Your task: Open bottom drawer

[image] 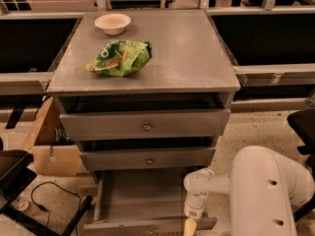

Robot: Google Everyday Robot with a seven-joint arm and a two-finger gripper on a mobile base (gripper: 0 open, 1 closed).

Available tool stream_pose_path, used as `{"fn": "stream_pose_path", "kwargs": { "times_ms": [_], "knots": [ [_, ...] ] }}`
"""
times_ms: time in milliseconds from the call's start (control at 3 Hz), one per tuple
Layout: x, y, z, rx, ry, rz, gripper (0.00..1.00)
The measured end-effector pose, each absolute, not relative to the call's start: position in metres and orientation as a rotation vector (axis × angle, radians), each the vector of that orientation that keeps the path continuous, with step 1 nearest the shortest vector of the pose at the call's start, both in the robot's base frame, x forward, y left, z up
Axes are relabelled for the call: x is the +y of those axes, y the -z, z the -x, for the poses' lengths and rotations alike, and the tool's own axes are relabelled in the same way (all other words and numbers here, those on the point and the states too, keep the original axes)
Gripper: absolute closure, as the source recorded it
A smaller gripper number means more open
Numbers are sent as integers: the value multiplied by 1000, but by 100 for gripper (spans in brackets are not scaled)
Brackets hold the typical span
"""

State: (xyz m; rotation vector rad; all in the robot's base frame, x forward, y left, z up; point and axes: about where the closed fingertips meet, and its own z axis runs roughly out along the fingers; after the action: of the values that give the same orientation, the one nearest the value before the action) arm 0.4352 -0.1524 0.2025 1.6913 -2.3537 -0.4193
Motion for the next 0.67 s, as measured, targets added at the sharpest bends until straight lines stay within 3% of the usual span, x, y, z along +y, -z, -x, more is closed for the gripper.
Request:
{"fn": "stream_pose_path", "kwargs": {
  "times_ms": [667],
  "knots": [
    [-161,-327,-417,-2275,181,-1894,0]
  ]
}}
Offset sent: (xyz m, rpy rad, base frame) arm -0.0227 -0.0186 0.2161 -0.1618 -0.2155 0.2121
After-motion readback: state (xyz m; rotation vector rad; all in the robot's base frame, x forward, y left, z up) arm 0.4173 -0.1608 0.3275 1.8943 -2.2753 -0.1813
